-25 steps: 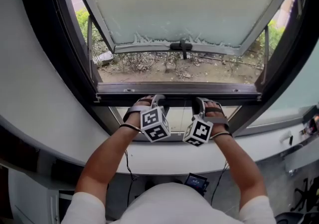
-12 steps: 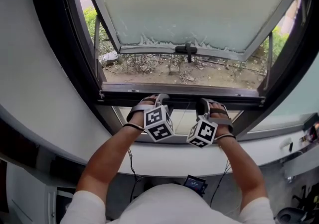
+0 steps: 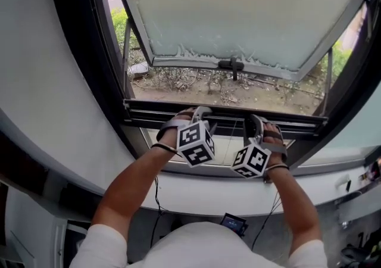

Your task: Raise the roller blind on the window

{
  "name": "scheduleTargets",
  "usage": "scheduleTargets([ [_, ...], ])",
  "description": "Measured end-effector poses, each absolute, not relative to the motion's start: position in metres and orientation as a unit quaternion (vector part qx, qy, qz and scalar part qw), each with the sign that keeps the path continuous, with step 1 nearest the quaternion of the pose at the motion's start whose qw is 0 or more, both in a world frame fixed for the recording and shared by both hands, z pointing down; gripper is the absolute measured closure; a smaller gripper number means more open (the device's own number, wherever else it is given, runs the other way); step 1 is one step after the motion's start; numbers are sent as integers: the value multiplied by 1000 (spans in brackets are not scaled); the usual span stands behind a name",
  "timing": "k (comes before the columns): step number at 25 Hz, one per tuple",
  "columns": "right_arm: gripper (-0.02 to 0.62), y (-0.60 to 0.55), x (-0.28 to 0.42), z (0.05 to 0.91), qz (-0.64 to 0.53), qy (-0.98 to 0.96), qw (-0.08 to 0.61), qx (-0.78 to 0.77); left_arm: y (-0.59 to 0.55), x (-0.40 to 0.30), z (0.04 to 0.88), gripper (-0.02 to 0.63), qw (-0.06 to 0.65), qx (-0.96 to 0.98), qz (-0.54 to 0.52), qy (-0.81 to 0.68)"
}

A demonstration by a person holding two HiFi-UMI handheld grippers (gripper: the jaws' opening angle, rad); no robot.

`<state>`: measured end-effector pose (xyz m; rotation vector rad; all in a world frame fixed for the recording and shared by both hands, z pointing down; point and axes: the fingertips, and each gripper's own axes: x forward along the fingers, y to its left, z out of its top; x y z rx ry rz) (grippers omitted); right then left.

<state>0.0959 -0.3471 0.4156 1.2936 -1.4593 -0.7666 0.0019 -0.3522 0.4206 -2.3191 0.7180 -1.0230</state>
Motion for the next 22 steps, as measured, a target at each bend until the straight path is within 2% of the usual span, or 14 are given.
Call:
scheduleTargets([
  [22,526,-349,90,336,-321,-620,395,597,-353,-4,346,497,277,-857,-345,263],
])
